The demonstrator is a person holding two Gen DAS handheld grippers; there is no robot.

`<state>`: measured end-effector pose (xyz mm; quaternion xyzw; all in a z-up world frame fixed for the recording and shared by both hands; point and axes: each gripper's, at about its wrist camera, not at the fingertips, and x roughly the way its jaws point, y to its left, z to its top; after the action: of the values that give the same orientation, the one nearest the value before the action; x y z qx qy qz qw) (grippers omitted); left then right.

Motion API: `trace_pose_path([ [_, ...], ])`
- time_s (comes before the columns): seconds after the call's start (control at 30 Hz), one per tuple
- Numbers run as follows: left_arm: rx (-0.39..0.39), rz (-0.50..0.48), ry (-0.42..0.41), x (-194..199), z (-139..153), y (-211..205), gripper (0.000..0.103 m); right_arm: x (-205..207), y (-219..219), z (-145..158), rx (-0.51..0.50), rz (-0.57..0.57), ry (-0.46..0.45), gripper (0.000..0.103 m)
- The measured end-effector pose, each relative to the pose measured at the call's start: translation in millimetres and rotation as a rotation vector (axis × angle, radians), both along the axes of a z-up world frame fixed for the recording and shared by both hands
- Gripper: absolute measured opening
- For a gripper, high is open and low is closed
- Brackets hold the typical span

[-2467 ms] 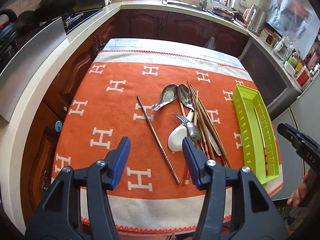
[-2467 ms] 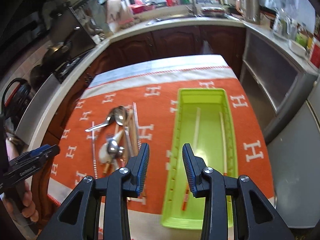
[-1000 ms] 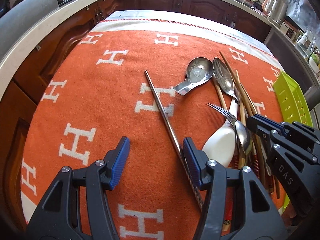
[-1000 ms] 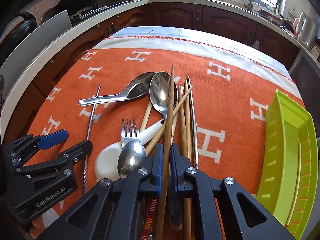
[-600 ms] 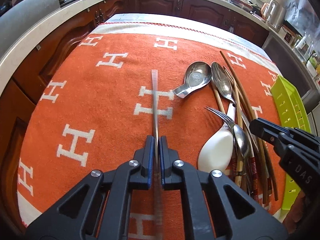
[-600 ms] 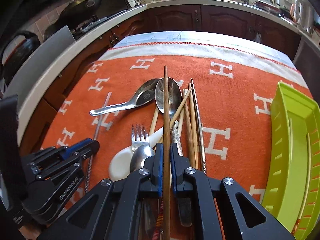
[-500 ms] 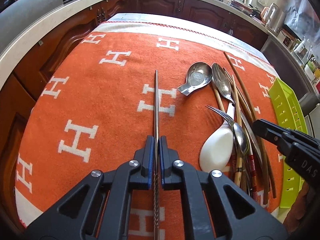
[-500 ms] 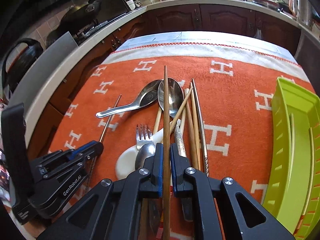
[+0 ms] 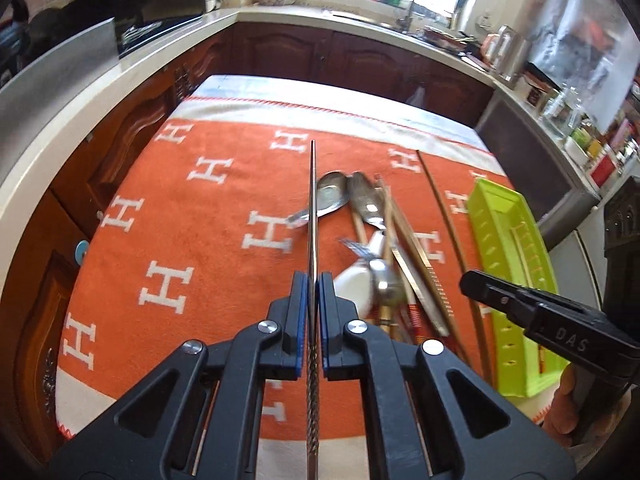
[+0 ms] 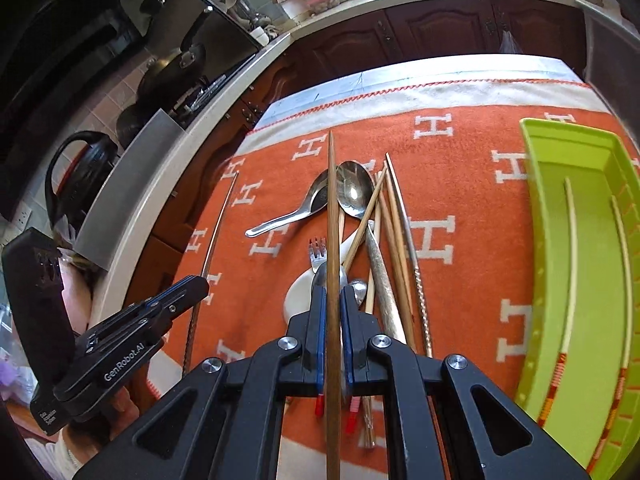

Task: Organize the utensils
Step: 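Carry both chopsticks into the green tray and open both tools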

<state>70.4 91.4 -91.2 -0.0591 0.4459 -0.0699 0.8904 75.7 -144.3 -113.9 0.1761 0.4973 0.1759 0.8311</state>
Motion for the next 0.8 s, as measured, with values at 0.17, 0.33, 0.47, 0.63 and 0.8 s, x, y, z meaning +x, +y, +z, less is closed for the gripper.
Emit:
trace_pose_path([
  [0.17, -0.013, -0.096, -0.017, -8.5, 23.1, -38.2, 0.003, -32.2, -33.9, 24.6, 0.001, -0.062, -0.037, 0.007],
  [0.33, -0.027, -0.221, 0.014, -11.8, 31.2, -100.6, 0.003, -64.5, -79.9, 41.4, -0.074, -0.165, -0.058, 0.007],
  [0.47, -0.020, -0.305, 0.022, -17.1, 34.5, -150.7, 0.003, -82.5, -117.1, 44.0, -0.101, -0.238, -0.044, 0.007],
  [0.63, -0.036, -0.375, 0.047, -12.5, 36.9, -209.0, 0.003, -86.0, -157.4, 39.7, -0.115, -0.298, -0.020, 0.007],
  [0.8, -0.044, -0.372, 0.095, 2.9, 29.2, -242.5, 0.003, -68.9, -183.4, 31.1, -0.155, -0.330, 0.001, 0.007],
])
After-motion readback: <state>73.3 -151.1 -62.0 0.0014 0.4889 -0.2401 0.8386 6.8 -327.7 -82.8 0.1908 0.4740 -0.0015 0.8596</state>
